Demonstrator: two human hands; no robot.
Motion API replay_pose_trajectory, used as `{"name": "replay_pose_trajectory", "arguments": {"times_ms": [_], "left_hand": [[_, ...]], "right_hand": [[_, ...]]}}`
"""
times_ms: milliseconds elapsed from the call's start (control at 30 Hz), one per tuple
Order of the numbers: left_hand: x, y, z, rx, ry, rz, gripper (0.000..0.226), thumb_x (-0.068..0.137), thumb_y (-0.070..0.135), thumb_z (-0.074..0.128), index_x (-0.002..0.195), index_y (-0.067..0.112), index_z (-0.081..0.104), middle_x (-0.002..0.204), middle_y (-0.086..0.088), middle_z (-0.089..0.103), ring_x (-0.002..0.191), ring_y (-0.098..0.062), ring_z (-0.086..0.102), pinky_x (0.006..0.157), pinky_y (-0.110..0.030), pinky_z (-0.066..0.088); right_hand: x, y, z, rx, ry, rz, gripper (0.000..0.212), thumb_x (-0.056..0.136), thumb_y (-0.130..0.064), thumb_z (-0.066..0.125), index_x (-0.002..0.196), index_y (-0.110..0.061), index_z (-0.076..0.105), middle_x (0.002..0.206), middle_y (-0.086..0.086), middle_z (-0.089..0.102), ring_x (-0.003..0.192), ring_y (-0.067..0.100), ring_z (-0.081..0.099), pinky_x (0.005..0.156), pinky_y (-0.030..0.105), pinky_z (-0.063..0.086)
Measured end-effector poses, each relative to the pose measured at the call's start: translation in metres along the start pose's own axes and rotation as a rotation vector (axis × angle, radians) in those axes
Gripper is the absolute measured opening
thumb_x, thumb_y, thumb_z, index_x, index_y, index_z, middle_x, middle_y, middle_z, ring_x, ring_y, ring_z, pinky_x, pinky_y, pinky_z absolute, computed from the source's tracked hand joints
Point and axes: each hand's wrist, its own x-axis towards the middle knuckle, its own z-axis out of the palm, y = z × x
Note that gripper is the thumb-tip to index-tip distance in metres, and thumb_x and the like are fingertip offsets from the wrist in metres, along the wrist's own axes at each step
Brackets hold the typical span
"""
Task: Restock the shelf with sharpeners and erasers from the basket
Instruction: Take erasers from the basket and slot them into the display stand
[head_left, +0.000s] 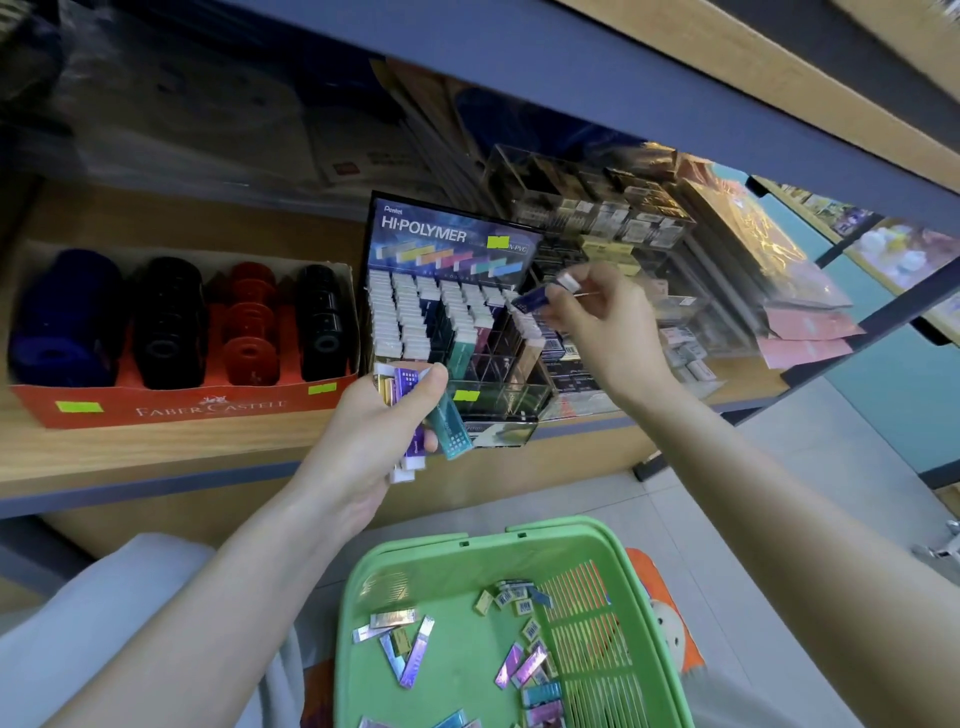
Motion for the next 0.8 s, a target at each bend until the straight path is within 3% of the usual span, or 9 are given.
{"name": "replay_pose_trajectory", "arguments": {"times_ms": [67, 167, 300, 467, 600, 800], "left_hand": [[0.001, 0.0, -0.001, 0.026, -0.004, -0.009, 0.014, 0.093, 0.023, 0.058, 0.084, 0.013, 0.063, 0.052, 0.011, 0.056, 0.042, -0.005, 0.041, 0.043, -0.015, 0.039], [0.001, 0.002, -0.002, 0.09, -0.023, -0.018, 0.015, 0.092, 0.029, 0.059, 0.089, 0.014, 0.062, 0.048, 0.013, 0.053, 0.04, -0.006, 0.037, 0.044, -0.017, 0.032], [0.001, 0.005, -0.003, 0.06, -0.025, -0.023, 0.013, 0.089, 0.026, 0.063, 0.097, 0.016, 0.063, 0.048, 0.006, 0.048, 0.034, -0.002, 0.036, 0.035, -0.014, 0.028], [0.005, 0.007, -0.007, 0.014, 0.011, -0.038, 0.013, 0.088, 0.029, 0.064, 0.096, 0.02, 0.063, 0.049, 0.003, 0.046, 0.036, -0.006, 0.03, 0.037, -0.017, 0.02], [0.005, 0.008, -0.006, 0.0, 0.005, -0.06, 0.014, 0.09, 0.028, 0.061, 0.098, 0.016, 0.064, 0.049, 0.003, 0.046, 0.035, -0.007, 0.031, 0.04, -0.019, 0.016], [0.006, 0.008, -0.006, 0.006, 0.011, -0.069, 0.013, 0.09, 0.024, 0.061, 0.098, 0.015, 0.064, 0.048, 0.003, 0.044, 0.035, -0.009, 0.029, 0.04, -0.02, 0.018]], "right_hand": [[0.013, 0.008, 0.007, -0.071, 0.018, -0.028, 0.008, 0.092, -0.015, 0.058, 0.086, -0.019, 0.054, 0.082, 0.012, 0.068, 0.082, 0.029, 0.067, 0.079, 0.046, 0.054], [0.029, 0.016, 0.017, -0.204, 0.002, -0.077, 0.004, 0.094, -0.017, 0.055, 0.094, -0.013, 0.055, 0.08, 0.017, 0.067, 0.078, 0.032, 0.064, 0.071, 0.037, 0.05], [0.044, 0.013, 0.018, -0.333, -0.039, -0.139, 0.016, 0.095, -0.018, 0.054, 0.104, -0.006, 0.059, 0.077, 0.01, 0.064, 0.07, 0.025, 0.058, 0.058, 0.027, 0.034], [0.047, 0.015, 0.016, -0.48, -0.182, -0.265, 0.003, 0.092, -0.011, 0.057, 0.093, -0.008, 0.058, 0.068, -0.005, 0.048, 0.057, 0.008, 0.044, 0.055, 0.024, 0.027], [0.049, 0.024, 0.023, -0.472, -0.132, -0.317, 0.01, 0.087, 0.002, 0.061, 0.095, -0.001, 0.066, 0.091, 0.003, 0.048, 0.072, 0.014, 0.048, 0.07, 0.015, 0.032], [0.055, 0.02, 0.031, -0.432, -0.159, -0.367, 0.016, 0.082, 0.001, 0.067, 0.095, -0.004, 0.059, 0.081, -0.001, 0.057, 0.068, 0.009, 0.053, 0.072, 0.035, 0.05]]}}
